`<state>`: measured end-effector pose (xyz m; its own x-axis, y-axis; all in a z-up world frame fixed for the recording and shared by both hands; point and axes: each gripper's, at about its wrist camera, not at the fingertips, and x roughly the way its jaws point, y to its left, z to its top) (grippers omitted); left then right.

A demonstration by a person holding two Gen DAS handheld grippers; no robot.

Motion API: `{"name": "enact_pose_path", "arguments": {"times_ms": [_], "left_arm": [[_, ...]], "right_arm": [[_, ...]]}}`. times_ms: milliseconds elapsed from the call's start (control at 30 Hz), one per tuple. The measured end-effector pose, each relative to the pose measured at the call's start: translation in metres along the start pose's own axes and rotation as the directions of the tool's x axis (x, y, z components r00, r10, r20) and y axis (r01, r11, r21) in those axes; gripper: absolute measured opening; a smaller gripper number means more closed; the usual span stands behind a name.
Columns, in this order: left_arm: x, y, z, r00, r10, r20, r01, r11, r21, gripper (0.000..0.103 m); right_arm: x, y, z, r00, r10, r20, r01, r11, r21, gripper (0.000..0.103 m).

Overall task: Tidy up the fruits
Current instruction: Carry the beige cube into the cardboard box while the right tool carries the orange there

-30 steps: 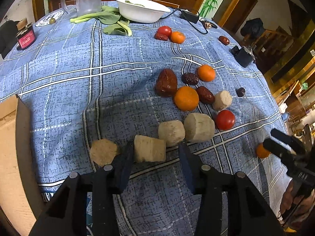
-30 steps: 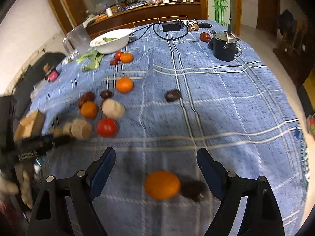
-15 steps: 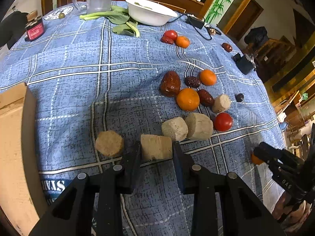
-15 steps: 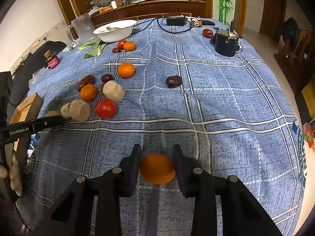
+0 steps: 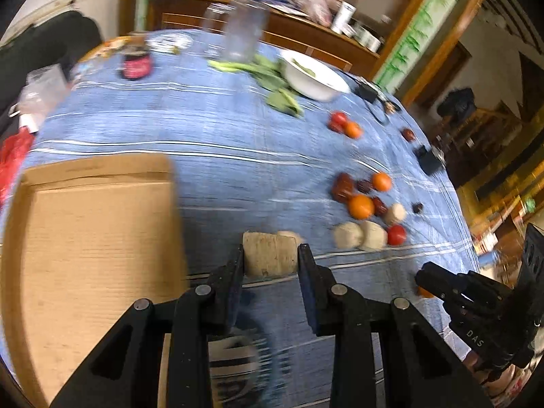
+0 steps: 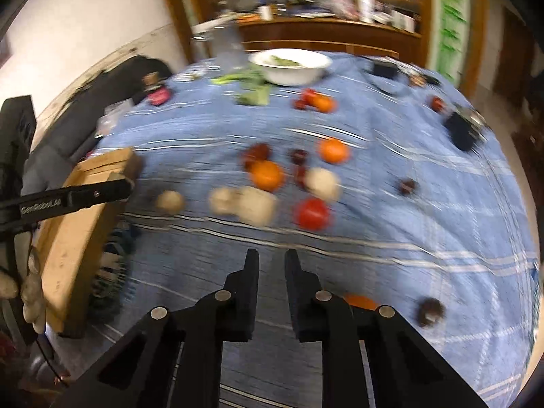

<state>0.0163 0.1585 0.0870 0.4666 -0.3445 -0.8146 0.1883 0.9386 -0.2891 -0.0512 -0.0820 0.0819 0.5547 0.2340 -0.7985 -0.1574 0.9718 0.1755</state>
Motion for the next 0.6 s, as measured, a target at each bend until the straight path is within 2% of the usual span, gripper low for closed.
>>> {"name": "enact_pose_path", "arguments": {"times_ms": [133, 267, 300, 367, 400, 600], "left_arm": [[-0.02, 0.044, -0.002, 0.999, 0.032, 0.019, -0.031, 0.998, -0.054, 0.03], [-0.028, 0.079, -0.005, 0.999, 0.048, 0.023, -0.046, 0.993, -0.107, 0.03], [-0.03, 0.086, -0.005, 0.999, 0.046, 0.027, -0.043, 0.992, -0.117, 0.03], [-0.033, 0.093, -0.005, 0.998, 0.047, 0.035, -0.042, 0.992, -0.119, 0.03], [-0.035, 0.096, -0.004, 0.998, 0.045, 0.039, -0.04, 0.992, -0.117, 0.03], [-0.032, 0.091, -0.002, 0.999, 0.035, 0.033, -0.032, 0.996, -0.085, 0.03]], "right_arm": [[0.003, 0.01, 0.008, 0.999, 0.04, -0.003, -0.04, 0.998, 0.047, 0.016], [0.002, 0.003, 0.011, 0.999, 0.041, -0.019, -0.039, 0.996, 0.08, 0.016], [-0.002, -0.007, 0.008, 1.0, 0.002, -0.017, 0.0, 0.995, 0.103, 0.016], [-0.007, -0.033, 0.0, 0.996, -0.084, -0.029, 0.088, 0.983, 0.164, 0.031], [-0.009, -0.048, -0.007, 0.991, -0.126, -0.037, 0.131, 0.971, 0.198, 0.046], [-0.023, -0.094, -0.043, 0.978, -0.188, -0.093, 0.208, 0.924, 0.322, 0.048]]}}
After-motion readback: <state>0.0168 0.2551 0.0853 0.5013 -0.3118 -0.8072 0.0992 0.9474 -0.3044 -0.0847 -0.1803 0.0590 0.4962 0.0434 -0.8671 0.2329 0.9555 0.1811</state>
